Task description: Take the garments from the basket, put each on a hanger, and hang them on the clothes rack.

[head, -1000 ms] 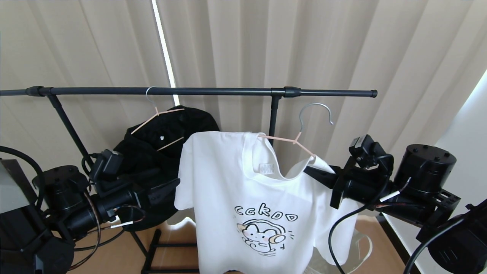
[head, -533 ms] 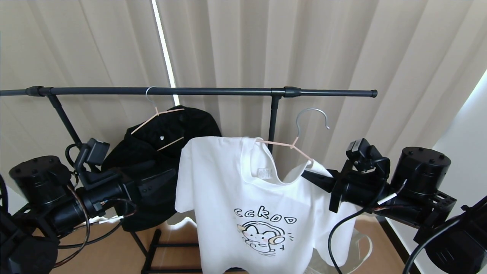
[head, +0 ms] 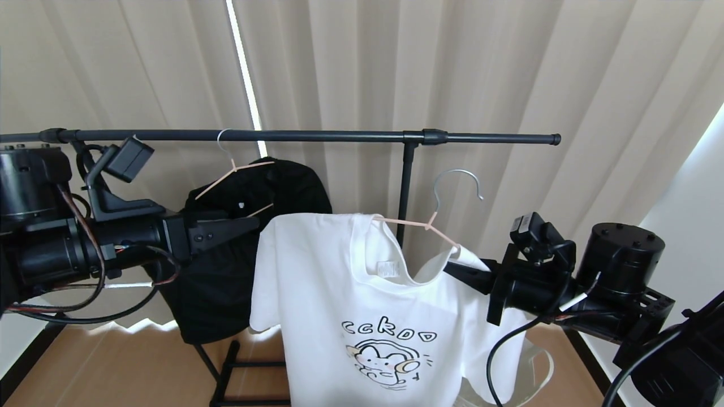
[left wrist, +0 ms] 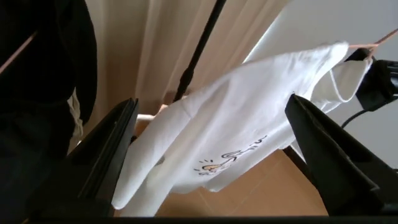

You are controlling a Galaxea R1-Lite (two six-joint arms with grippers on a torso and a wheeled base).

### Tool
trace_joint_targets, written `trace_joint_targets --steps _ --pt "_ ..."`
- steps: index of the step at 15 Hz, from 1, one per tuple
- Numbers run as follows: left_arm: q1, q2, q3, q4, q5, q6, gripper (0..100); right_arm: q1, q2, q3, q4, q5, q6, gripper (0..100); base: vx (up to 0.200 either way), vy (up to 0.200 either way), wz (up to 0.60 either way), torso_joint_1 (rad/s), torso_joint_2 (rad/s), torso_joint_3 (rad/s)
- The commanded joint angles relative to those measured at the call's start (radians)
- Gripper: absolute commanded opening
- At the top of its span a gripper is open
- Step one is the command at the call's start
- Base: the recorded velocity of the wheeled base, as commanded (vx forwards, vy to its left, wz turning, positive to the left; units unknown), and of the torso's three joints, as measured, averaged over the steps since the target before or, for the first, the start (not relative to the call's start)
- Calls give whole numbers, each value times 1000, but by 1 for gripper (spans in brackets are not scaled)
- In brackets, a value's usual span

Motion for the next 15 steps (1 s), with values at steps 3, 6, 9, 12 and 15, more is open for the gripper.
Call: trace_joint_targets --steps 3,6,9,12,15 --pt "-166 -42 -255 405 73 250 100 44 -1 17 0 8 -2 0 0 0 0 0 0 0" --pt "-228 11 -313 419 121 320 100 77 2 29 -2 8 -3 0 0 0 0 0 0 0" --pt "-240 70 -344 477 119 478 100 110 -3 47 -2 8 -16 0 0 0 0 0 0 0" --pt "-266 99 -358 515 116 616 100 120 -4 57 -2 8 -17 0 0 0 0 0 0 0" --pt "-294 105 -381 555 69 638 100 127 -4 58 -2 8 -32 0 0 0 0 0 0 0"
